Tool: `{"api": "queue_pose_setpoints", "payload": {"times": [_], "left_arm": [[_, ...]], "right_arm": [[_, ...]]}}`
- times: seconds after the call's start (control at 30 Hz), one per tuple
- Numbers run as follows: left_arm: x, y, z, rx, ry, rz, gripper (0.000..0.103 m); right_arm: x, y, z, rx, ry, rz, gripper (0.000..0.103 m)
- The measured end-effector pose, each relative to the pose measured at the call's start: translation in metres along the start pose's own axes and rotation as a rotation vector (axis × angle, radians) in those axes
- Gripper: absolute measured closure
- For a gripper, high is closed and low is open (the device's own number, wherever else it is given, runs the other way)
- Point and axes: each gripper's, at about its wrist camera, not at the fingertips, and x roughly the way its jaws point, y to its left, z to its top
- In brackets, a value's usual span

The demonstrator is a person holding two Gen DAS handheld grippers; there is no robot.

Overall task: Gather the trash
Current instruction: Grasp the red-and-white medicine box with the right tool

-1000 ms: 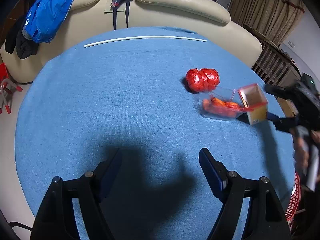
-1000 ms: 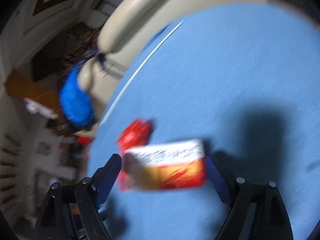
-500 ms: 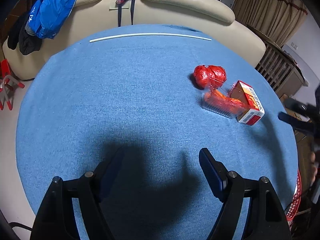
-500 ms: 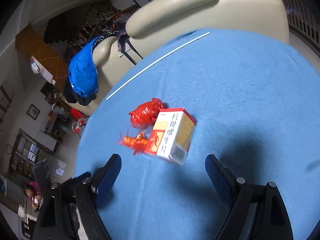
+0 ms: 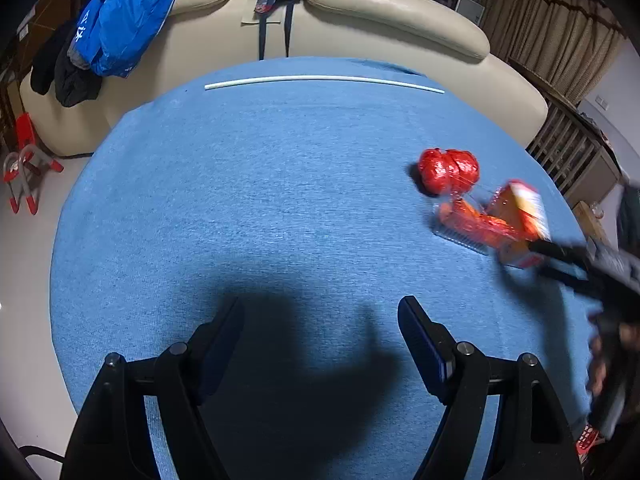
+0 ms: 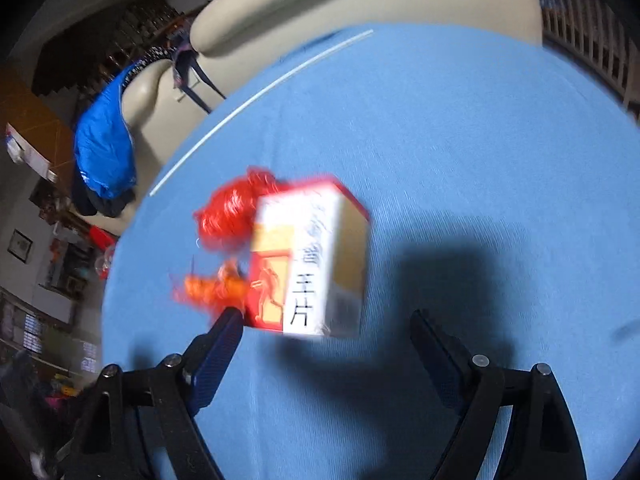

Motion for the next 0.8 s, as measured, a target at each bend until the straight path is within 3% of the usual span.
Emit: {"api": "queue_pose_setpoints", "payload": {"times": [0.07,0.23,0.43,0.6,0.8], "left_arm": [[0.004,-0.001,0.004,-0.001,0.003,-0.008,0.024],[0.001,-0.016,0.015,0.018,-0.019,-0.032,0.024],[-0.006,-0.013,0.012,0.019,-0.024,-0.016,0.024],[-0.005,-0.006,0.014,0.009,-0.019,0.0,0.024],[-0.001,-0.032,0.032,0.074,-0.026,-0.033,0.024]], "right_arm": [[-0.012,-0.008,-0.011,-0.02,-0.01,-0.044,0.018],[-0.032,-0.003,-0.005,-0.038,-0.076,-0.045,0.016],[-0.002,0.027,0.007,-0.21,-0.077,-0.12,0.017],[0.009,0.027,0.004,-0.291,-0.063,-0.154,0.036],[0.028,0.037,0.014,-0.349,-0.067,-0.158,0.051]]}}
